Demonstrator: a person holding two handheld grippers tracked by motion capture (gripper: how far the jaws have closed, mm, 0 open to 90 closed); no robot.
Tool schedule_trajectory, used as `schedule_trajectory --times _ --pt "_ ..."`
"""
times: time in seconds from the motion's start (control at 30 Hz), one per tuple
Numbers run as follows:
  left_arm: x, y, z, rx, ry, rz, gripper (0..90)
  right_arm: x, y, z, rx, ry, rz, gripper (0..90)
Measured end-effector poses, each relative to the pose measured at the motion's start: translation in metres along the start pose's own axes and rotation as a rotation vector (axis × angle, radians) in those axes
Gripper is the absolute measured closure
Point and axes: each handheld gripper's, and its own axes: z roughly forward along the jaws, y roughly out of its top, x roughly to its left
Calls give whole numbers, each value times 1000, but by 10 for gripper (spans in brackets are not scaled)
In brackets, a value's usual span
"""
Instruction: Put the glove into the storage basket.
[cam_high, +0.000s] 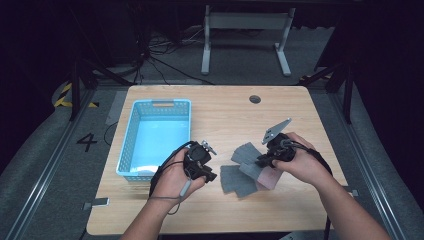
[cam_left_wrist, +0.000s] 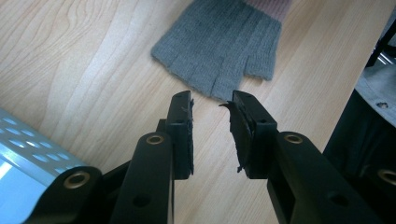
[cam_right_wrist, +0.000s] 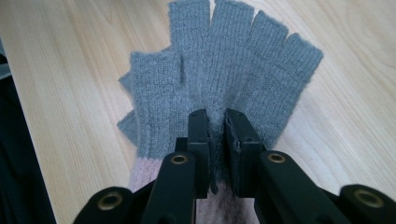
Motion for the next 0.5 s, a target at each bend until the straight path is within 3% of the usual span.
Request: schedule_trajectory --times 0.5 --pt "-1 2 16 30 -11 6 700 7 -4 32 51 48 -22 816"
